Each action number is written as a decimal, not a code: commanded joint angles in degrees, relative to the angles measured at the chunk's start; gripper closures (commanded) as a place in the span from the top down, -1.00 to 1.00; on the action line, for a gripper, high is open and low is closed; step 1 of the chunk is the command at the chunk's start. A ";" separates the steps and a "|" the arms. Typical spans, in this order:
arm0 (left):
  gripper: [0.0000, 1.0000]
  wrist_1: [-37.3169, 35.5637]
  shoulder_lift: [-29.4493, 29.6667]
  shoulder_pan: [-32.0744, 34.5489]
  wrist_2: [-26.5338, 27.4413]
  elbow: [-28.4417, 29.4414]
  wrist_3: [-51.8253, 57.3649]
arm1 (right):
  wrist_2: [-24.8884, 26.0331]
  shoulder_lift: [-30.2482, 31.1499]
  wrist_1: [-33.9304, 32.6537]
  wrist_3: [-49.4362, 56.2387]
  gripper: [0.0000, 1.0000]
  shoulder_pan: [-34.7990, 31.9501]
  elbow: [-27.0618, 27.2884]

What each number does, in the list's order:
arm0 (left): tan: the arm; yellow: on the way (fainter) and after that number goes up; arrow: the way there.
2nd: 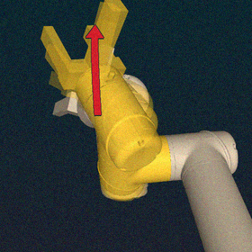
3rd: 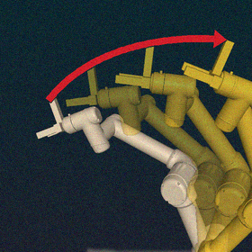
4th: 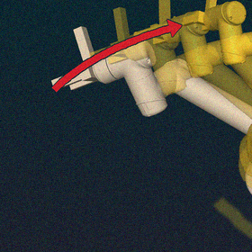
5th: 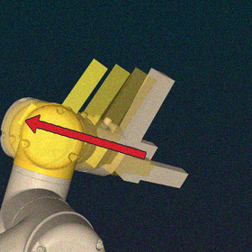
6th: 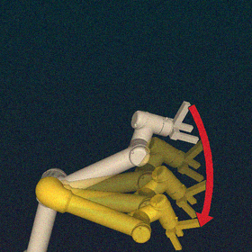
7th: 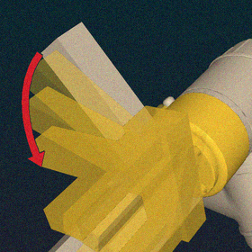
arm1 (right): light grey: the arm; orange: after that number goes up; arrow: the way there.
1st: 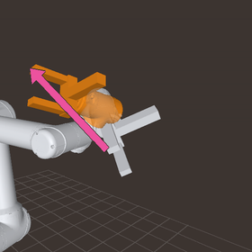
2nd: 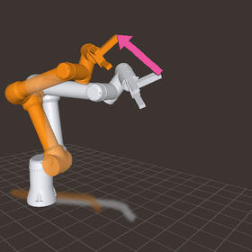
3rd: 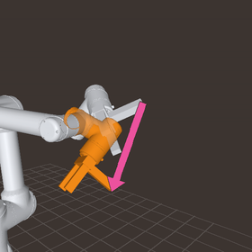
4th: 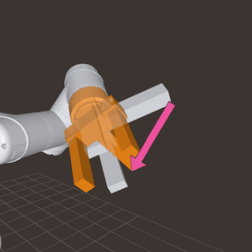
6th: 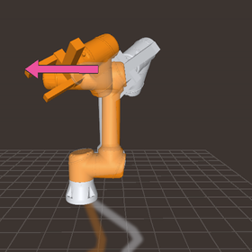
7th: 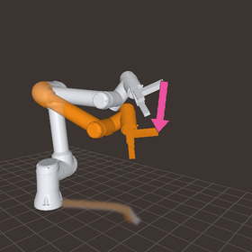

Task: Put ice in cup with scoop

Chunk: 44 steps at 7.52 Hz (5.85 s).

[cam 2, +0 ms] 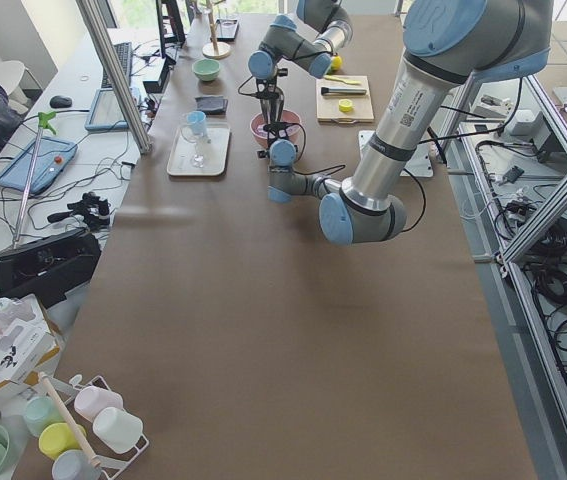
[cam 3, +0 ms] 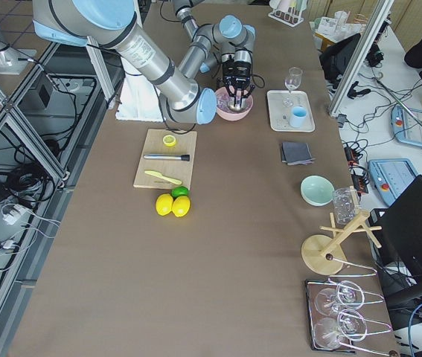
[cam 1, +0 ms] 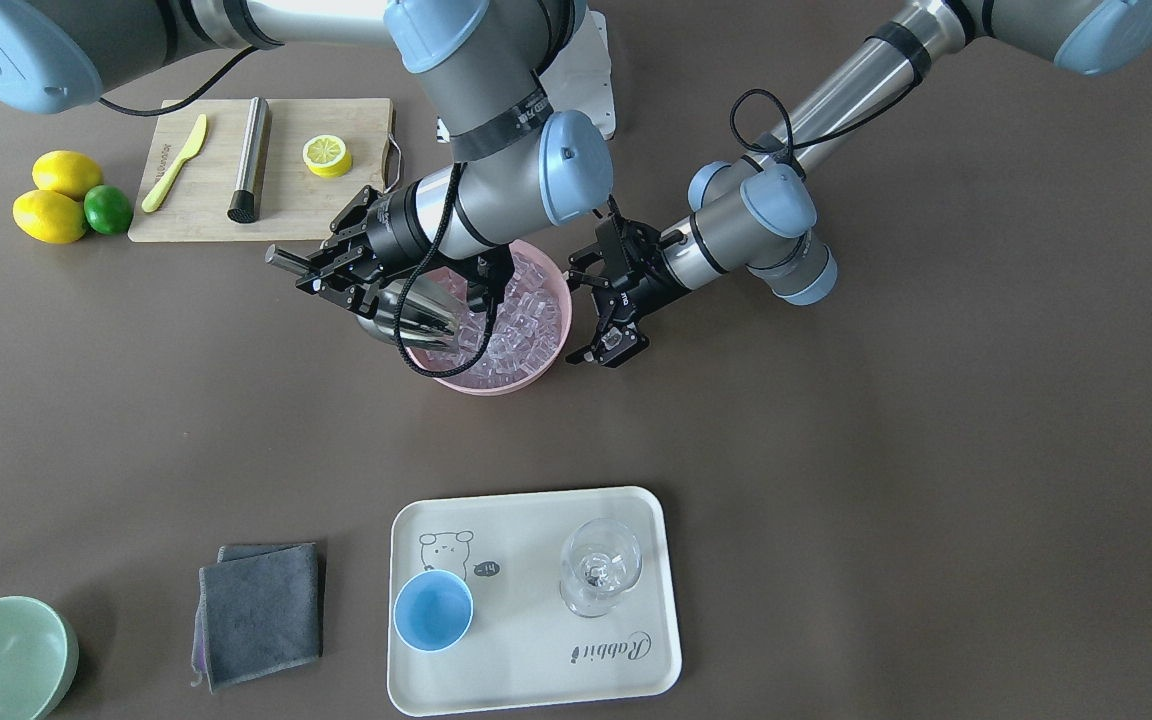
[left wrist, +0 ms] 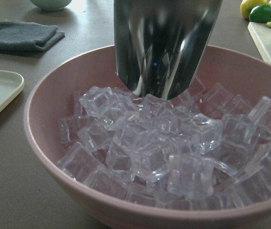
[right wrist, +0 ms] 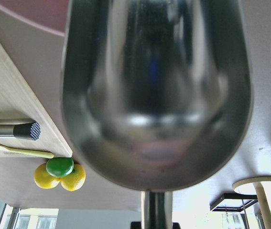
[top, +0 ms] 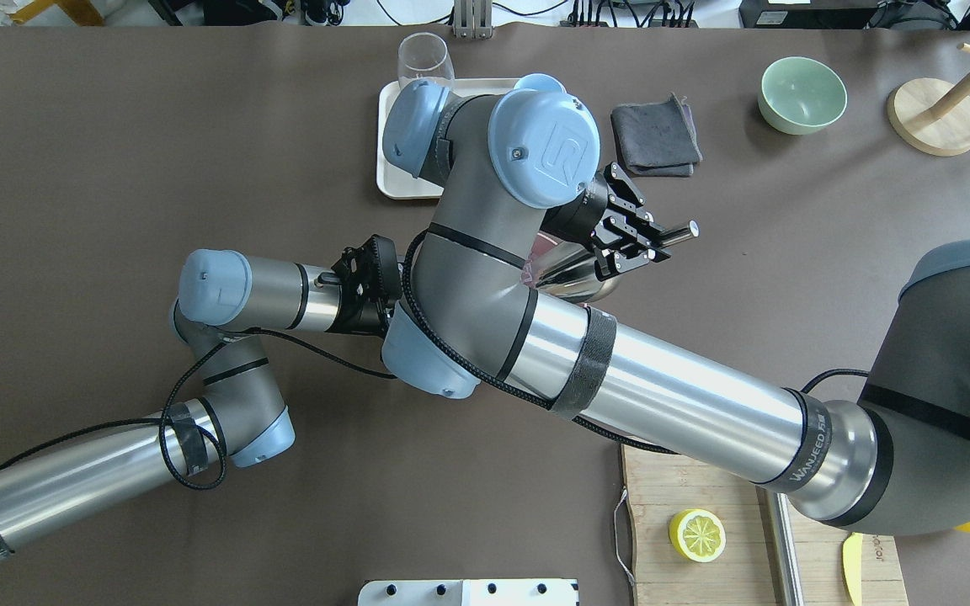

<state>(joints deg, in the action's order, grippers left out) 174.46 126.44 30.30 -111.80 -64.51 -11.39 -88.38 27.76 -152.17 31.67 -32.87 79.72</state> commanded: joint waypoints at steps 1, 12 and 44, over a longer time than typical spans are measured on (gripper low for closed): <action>0.96 0.09 0.03 -0.15 0.00 0.00 0.05 | -2.48 0.45 3.18 -1.34 -1.00 0.00 0.17; 0.96 0.09 -0.05 -1.38 1.50 0.09 0.05 | -9.78 15.39 21.28 -13.91 -1.00 0.00 17.04; 0.96 -40.81 -16.22 14.16 -5.10 -30.57 -0.21 | -36.40 34.47 61.56 -50.18 -1.00 -24.69 12.76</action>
<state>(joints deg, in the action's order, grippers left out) 144.08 111.25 41.43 -116.86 -90.49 -11.57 -122.06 62.37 -90.60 -14.16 -55.49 96.32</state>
